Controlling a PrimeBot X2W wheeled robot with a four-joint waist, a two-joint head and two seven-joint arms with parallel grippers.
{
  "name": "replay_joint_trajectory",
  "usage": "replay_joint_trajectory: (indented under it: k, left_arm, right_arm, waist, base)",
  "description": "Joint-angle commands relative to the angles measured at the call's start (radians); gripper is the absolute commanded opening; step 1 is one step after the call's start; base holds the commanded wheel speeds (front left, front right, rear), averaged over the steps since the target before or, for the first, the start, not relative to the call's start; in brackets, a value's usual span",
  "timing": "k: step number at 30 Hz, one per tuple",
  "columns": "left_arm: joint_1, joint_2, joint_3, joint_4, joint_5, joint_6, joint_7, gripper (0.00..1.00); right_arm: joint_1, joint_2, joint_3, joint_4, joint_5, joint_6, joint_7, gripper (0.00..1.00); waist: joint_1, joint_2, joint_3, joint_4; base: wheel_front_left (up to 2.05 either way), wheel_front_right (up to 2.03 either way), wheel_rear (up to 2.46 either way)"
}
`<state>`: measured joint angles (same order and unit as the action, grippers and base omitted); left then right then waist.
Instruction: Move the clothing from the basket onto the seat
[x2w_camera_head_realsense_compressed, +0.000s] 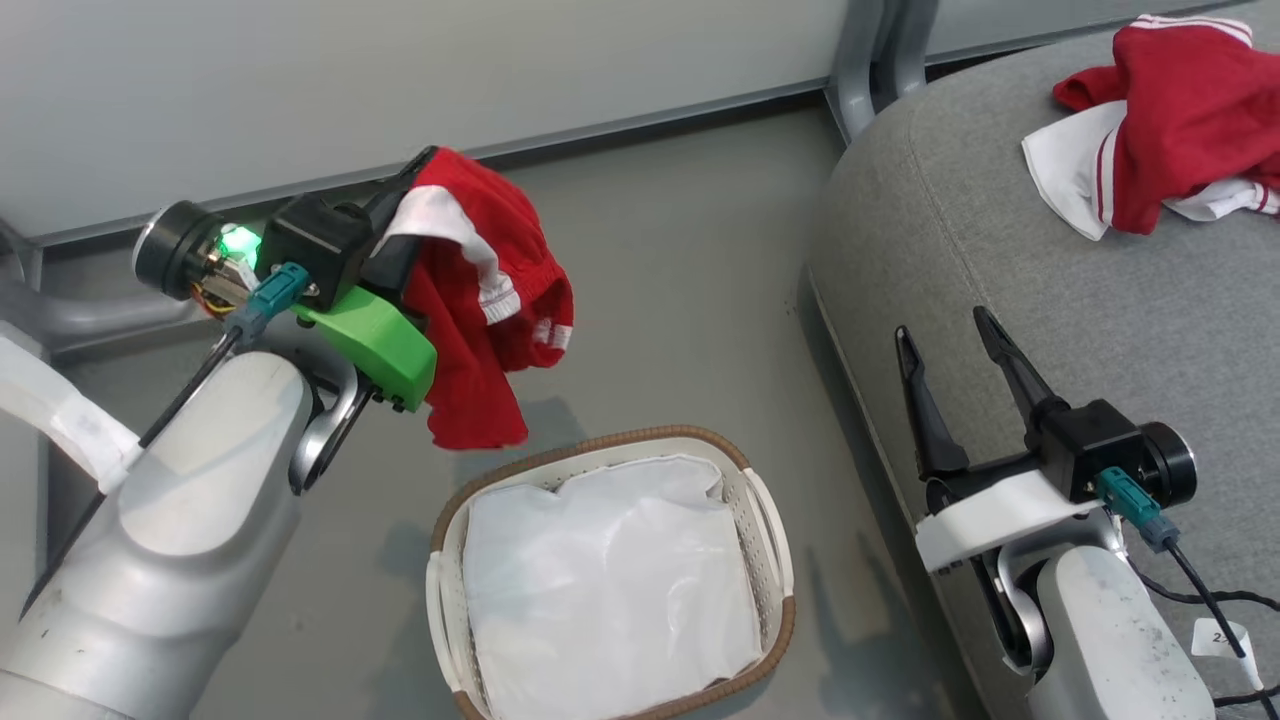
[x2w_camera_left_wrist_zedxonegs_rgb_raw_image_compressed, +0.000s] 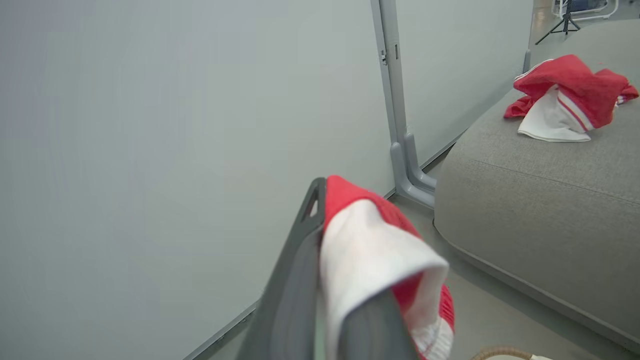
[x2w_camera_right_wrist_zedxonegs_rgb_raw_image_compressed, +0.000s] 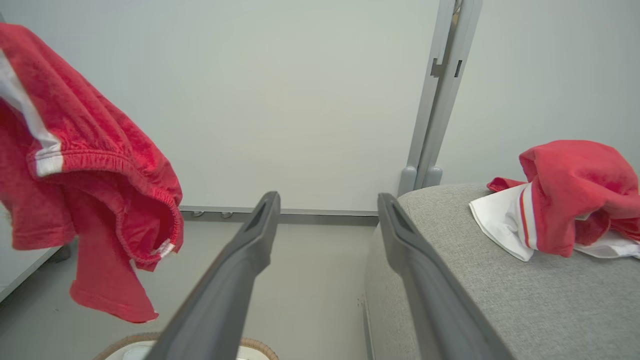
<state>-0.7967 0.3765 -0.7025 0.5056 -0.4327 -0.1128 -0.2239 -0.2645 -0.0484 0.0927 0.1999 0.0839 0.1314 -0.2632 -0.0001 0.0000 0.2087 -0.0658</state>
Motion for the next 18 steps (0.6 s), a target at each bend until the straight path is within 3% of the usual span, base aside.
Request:
replay_joint_trajectory:
  k: [1,11,18]
  left_arm:
    - [-0.024,0.008,0.005,-0.015,-0.004,0.009,0.008,0.0]
    - [-0.125,-0.007,-0.003,-0.096,0.005,0.009,0.073,0.0]
    - [-0.188,-0.062,-0.014,-0.113,-0.003,0.016,0.091,0.0]
  right_arm:
    - [0.018,-0.004,0.005,0.004,0.005,-0.001,-0.002,1.0]
    - [0.017,-0.004,0.046,0.012,0.013,-0.001,-0.002,1.0]
    - [-0.016,-0.004,0.114,0.023,0.01,-0.001,-0.002,1.0]
  waist:
    - [0.0001,0.0,-0.057,0.009]
    - [0.0001,0.0,-0.089,0.009]
    - [0.0001,0.0,-0.095,0.023]
  base:
    - [0.0,0.0,0.0]
    - [0.0,0.0,0.0]
    - [0.0,0.0,0.0]
